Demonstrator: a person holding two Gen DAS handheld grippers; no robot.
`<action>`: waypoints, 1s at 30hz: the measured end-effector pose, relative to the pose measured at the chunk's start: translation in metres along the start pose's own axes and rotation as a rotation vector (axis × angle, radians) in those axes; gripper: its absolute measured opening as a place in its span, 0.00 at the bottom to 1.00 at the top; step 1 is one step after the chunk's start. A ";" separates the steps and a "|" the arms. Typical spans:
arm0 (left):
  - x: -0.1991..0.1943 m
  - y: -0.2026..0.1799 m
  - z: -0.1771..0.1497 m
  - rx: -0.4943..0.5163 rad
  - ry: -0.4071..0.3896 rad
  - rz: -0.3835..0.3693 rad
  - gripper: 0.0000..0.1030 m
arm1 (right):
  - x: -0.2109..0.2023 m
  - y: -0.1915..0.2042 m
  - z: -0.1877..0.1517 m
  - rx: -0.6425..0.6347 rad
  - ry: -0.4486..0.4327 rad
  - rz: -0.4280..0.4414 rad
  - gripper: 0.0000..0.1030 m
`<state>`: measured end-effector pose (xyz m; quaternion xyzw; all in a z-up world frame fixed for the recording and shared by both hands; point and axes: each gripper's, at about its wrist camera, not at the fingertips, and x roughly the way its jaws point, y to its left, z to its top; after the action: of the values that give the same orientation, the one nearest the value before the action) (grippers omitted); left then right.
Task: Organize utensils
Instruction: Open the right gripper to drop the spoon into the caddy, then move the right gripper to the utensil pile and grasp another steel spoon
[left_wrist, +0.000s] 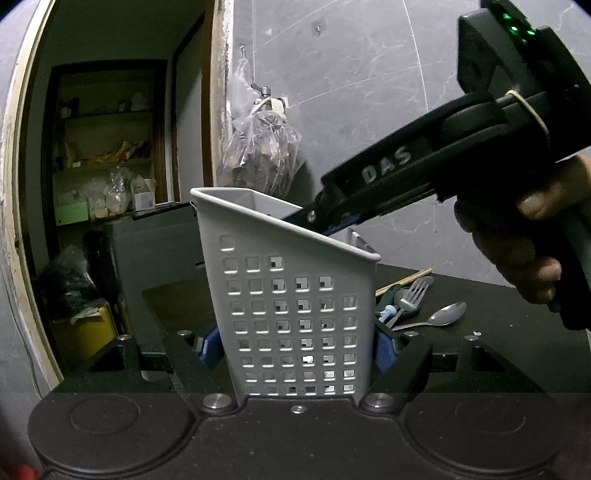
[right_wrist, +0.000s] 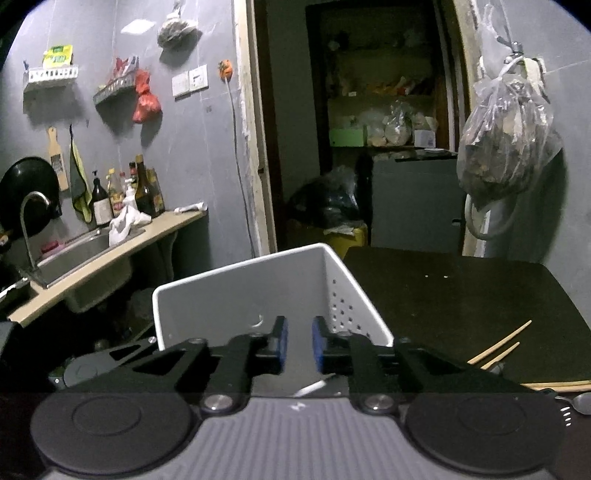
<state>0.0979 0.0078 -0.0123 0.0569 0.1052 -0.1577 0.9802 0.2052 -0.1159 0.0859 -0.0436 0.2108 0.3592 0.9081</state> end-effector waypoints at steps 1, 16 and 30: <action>0.000 0.000 0.000 0.001 0.000 0.001 0.75 | -0.002 -0.001 0.000 0.001 -0.011 0.003 0.28; 0.000 0.001 0.000 0.000 -0.001 0.001 0.75 | -0.065 -0.035 0.002 0.076 -0.277 -0.122 1.00; 0.001 0.001 -0.001 0.002 -0.001 0.000 0.75 | -0.070 -0.114 -0.043 0.298 -0.196 -0.395 1.00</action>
<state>0.0988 0.0081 -0.0131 0.0579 0.1044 -0.1577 0.9802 0.2206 -0.2544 0.0680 0.0854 0.1600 0.1426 0.9730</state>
